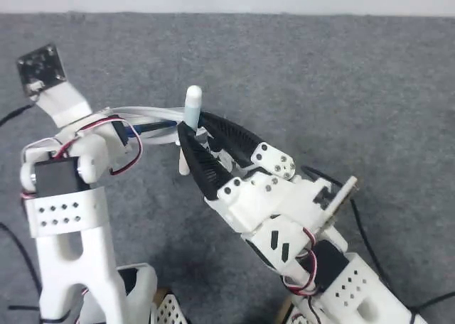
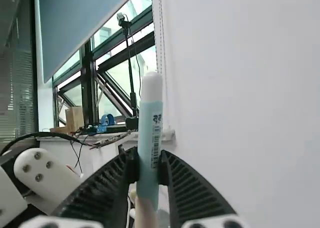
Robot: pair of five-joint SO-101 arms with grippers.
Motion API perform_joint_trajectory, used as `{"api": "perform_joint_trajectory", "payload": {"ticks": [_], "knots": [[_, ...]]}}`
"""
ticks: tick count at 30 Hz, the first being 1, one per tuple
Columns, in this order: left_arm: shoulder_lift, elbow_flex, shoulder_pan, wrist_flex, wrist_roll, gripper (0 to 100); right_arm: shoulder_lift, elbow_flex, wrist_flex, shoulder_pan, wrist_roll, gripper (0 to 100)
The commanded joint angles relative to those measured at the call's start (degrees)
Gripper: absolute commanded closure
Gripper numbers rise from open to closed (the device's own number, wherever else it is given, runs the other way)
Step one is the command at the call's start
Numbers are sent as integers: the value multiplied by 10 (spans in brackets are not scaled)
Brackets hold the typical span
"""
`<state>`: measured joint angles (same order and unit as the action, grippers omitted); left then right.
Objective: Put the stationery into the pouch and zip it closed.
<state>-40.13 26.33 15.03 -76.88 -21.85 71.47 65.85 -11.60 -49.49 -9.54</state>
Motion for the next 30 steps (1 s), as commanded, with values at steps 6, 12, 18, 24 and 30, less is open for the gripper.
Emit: {"api": "perform_joint_trajectory", "payload": {"ticks": [6,12,18,24,30], "knots": [[-13,-27,0,18,-8,988,-116,-11,-173,-5,54,993],[-16,-17,0,22,-8,988,-224,-11,-281,-5,91,993],[-16,-15,0,22,2,988,-311,-11,-335,5,93,993],[-16,-15,0,22,3,988,-360,-6,-355,5,152,993],[-16,-15,0,22,3,988,-372,47,-354,5,157,993]]}}
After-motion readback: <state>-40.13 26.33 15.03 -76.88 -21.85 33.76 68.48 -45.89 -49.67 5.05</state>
